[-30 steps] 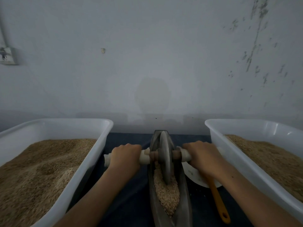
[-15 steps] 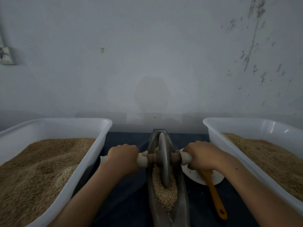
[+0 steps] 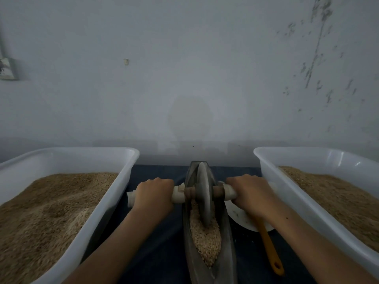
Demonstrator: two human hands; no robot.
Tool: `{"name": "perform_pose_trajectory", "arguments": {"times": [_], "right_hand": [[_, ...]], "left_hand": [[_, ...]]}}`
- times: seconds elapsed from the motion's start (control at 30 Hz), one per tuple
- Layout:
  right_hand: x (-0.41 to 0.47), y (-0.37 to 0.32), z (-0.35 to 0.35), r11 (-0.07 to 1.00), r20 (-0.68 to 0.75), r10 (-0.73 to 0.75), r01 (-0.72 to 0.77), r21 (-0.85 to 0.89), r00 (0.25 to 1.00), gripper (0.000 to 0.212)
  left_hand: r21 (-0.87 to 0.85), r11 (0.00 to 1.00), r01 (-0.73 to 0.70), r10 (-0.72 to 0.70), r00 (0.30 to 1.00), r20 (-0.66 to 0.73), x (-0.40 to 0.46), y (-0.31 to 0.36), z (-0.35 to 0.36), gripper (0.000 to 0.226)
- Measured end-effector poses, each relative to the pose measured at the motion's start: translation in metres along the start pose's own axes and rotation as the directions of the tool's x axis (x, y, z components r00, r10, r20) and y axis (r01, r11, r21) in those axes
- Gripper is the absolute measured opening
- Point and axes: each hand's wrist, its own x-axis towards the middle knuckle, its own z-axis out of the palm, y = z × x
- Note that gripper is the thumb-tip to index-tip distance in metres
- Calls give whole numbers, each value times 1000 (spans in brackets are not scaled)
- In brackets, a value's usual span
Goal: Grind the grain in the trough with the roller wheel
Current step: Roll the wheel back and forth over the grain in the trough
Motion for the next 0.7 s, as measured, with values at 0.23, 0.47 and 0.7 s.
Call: {"name": "perform_pose_trajectory", "arguments": {"times": [0.23, 0.47, 0.7], "right_hand": [[0, -1, -22, 999, 333, -32, 32, 7, 942, 21], [0, -4, -12, 1000, 179, -3, 6, -19, 984, 8], [1, -7, -8, 998, 29, -24, 26, -53, 999, 14]], "left_hand": [[-4, 999, -41, 41, 966, 255, 0, -5, -11, 37], [14, 1000, -7, 4, 986, 169, 1, -3, -5, 25], [-57, 998, -1, 9, 990, 140, 3, -7, 0, 22]]}}
